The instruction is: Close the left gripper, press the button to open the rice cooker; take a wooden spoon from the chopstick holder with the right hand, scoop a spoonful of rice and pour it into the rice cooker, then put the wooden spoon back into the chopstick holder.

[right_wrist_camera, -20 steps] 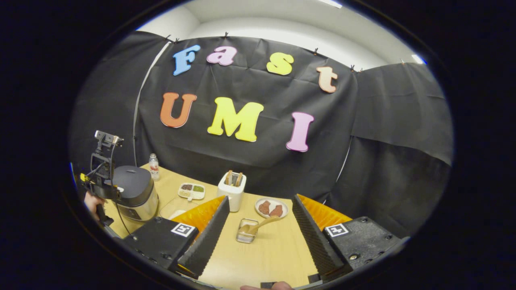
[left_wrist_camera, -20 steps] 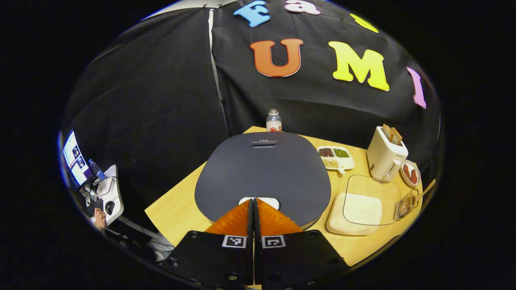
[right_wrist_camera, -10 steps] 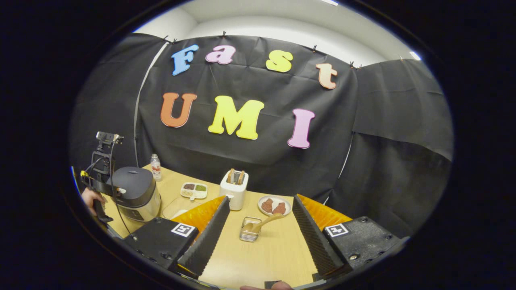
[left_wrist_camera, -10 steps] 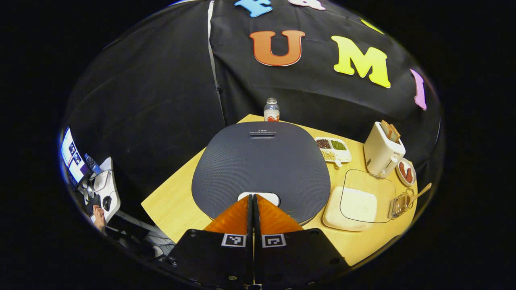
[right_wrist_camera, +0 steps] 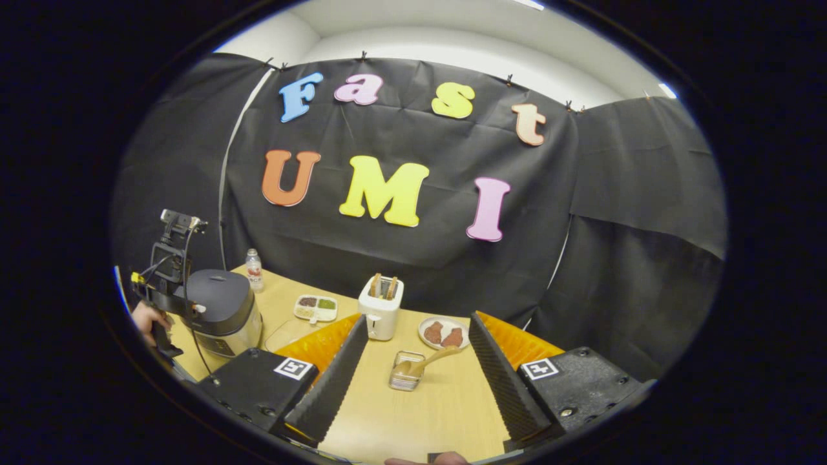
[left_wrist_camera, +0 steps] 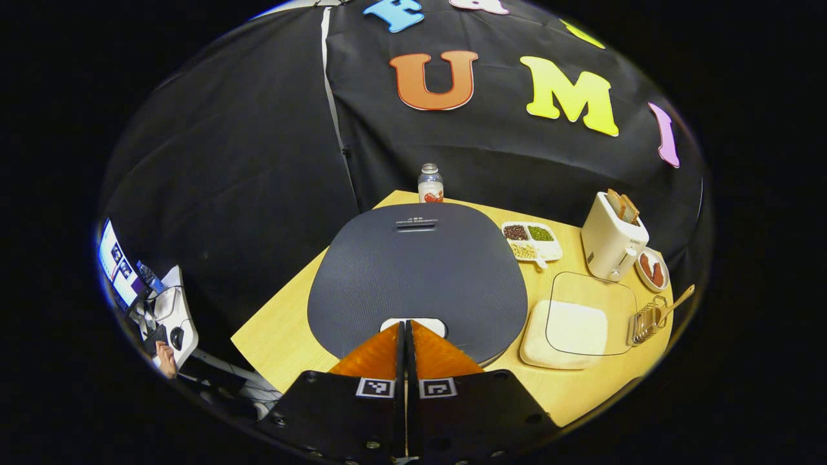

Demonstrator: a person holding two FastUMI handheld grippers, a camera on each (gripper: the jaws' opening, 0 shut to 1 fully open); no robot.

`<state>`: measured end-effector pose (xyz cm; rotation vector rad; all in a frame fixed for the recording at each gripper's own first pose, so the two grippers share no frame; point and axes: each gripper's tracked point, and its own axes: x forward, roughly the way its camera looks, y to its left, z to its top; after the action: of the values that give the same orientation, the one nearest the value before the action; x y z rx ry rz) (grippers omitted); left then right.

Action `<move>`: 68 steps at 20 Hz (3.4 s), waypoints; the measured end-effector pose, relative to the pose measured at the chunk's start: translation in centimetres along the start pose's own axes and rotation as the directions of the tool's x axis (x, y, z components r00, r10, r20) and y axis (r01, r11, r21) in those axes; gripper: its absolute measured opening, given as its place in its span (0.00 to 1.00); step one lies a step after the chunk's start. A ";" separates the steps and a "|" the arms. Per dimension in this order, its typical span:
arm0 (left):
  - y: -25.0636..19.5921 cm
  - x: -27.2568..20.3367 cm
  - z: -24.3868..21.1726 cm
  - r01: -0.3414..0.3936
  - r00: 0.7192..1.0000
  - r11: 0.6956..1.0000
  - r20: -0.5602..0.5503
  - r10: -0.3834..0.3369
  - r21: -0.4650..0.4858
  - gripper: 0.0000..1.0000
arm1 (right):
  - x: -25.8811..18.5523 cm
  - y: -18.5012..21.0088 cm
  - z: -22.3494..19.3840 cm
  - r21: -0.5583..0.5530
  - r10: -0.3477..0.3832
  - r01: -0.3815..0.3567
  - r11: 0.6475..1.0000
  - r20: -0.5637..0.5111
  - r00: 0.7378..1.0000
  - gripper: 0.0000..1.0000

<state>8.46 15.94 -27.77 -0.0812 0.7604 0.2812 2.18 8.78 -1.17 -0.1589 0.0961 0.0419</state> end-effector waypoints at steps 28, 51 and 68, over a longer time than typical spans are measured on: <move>-0.8 0.2 0.8 0.022 0.998 1.000 0.053 -0.023 0.016 0.01 | 1.2 0.7 -0.3 -0.015 0.017 -0.017 1.000 -0.017 1.000 1.00; 0.0 -22.3 14.0 0.066 0.694 0.993 0.710 -0.115 0.096 0.92 | 0.0 0.1 -0.8 0.127 -0.044 0.031 0.991 0.100 0.994 0.99; 0.3 -20.2 11.1 0.048 0.742 0.998 0.668 -0.061 0.038 0.96 | 14.4 -3.4 -15.9 0.275 -0.086 0.107 0.955 -0.087 0.993 1.00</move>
<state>1.89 13.72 -5.80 0.0197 0.0324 0.2236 15.21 3.32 -17.69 0.1184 0.1670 -0.0751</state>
